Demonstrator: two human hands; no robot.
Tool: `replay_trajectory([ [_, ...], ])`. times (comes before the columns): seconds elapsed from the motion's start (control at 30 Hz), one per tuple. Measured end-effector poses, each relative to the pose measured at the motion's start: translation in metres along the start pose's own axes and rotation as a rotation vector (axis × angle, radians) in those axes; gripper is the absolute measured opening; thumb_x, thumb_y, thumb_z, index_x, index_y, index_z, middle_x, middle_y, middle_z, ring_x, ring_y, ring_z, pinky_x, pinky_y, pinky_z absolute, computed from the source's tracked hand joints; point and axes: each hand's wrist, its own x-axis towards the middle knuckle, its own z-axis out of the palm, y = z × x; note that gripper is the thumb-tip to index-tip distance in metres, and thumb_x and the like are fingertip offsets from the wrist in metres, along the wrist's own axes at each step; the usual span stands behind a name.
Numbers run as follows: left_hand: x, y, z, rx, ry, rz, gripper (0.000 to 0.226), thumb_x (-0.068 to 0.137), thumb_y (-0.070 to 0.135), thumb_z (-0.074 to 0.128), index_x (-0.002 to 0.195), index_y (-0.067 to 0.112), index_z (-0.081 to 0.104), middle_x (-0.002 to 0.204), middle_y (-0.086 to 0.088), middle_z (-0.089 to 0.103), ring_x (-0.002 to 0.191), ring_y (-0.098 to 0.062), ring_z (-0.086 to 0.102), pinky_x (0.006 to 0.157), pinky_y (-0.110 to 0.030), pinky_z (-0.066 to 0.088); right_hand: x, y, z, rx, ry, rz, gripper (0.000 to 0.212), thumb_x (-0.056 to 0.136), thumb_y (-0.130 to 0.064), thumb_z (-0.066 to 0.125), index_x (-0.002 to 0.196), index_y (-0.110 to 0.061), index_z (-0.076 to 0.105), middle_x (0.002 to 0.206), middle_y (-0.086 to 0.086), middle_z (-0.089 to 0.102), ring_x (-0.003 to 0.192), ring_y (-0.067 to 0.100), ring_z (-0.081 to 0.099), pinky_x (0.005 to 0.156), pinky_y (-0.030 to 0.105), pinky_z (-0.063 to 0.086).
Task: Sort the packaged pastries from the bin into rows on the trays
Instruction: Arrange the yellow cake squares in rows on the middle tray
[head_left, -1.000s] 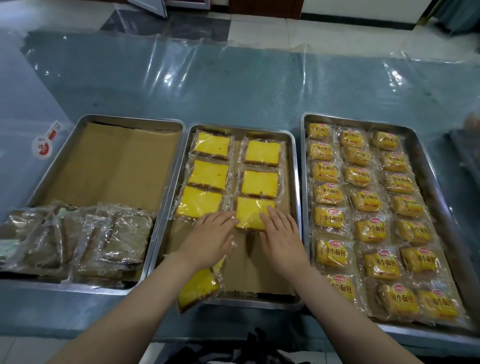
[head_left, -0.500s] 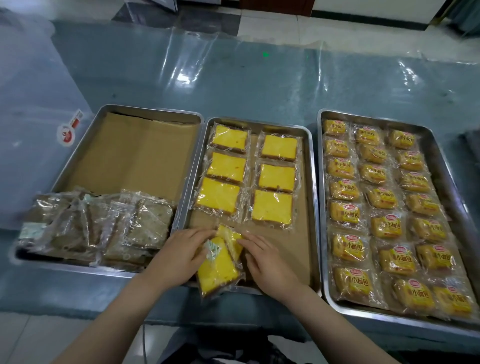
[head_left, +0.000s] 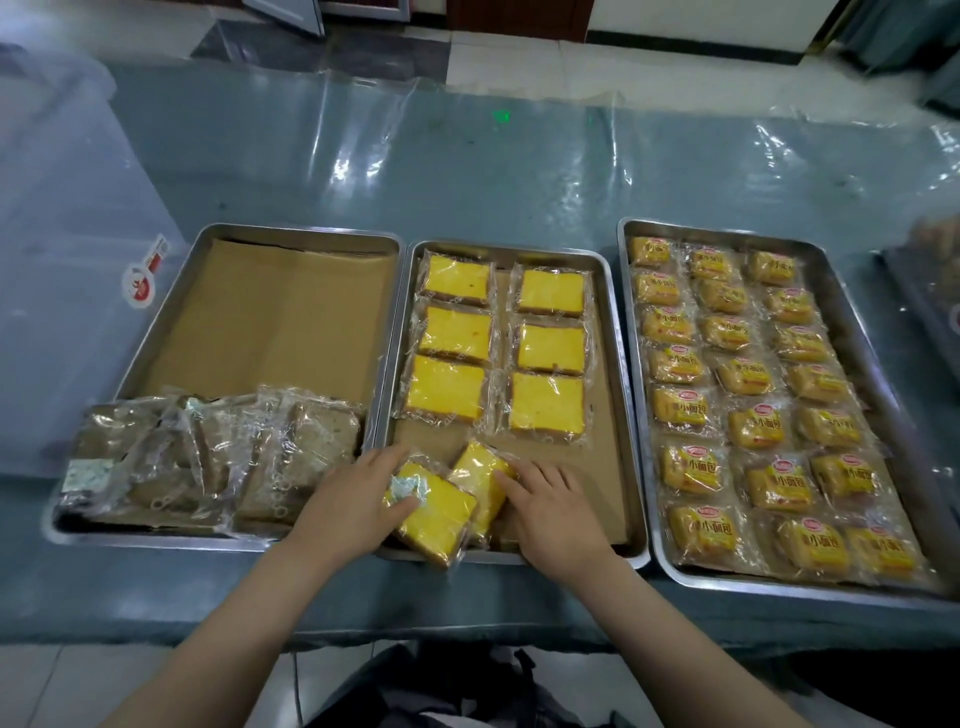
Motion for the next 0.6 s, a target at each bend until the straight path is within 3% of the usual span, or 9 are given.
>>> replay_trajectory([
  [0.2,-0.002,-0.003,-0.008,0.003,0.048,-0.030,0.067,0.092,0.042,0.060,0.149,0.024,0.031,0.149,0.001,0.037,0.122,-0.020,0.052,0.098,-0.039,0.046,-0.013,0.001,0.006,-0.046,0.080,0.122,0.045,0.081,-0.021,0.052,0.125,-0.020,0.060,0.119,0.006,0.060,0.111,0.028,0.053,0.101,0.047,0.044],
  [0.33,0.000,-0.006,-0.010,0.113,0.119,-0.041,0.063,0.092,0.043,0.058,0.147,0.021,0.035,0.147,-0.003,0.039,0.118,-0.023,0.055,0.091,-0.040,0.050,-0.017,-0.002,0.000,0.008,0.082,0.185,0.035,0.084,-0.021,0.045,0.114,-0.017,0.061,0.128,0.004,0.055,0.121,0.026,0.047,0.107,0.043,0.038],
  [0.43,0.000,-0.010,-0.008,0.214,0.133,-0.042,0.065,0.092,0.041,0.059,0.148,0.022,0.032,0.148,-0.009,0.036,0.120,-0.029,0.053,0.095,-0.046,0.049,-0.015,0.001,-0.006,0.166,-0.005,0.105,0.050,0.092,-0.018,0.045,0.142,-0.021,0.043,0.160,0.000,0.024,0.147,0.022,0.016,0.119,0.039,0.015],
  [0.5,-0.001,-0.011,-0.004,0.310,0.160,0.034,0.069,0.088,0.036,0.065,0.148,0.023,0.033,0.150,-0.009,0.035,0.132,-0.032,0.042,0.103,-0.050,0.042,-0.009,0.006,-0.014,0.204,-0.105,0.011,0.066,0.092,-0.016,0.047,0.153,-0.029,0.023,0.164,-0.007,0.002,0.150,0.016,-0.004,0.119,0.034,0.001],
  [0.6,-0.001,-0.014,0.000,0.382,0.154,0.253,0.056,0.088,0.038,0.064,0.140,0.026,0.048,0.151,0.001,0.040,0.139,-0.023,0.035,0.114,-0.044,0.023,0.000,0.013,-0.018,0.146,-0.177,-0.063,0.076,0.090,-0.017,0.052,0.155,-0.035,0.016,0.164,-0.008,-0.004,0.150,0.014,-0.008,0.119,0.036,0.000],
])
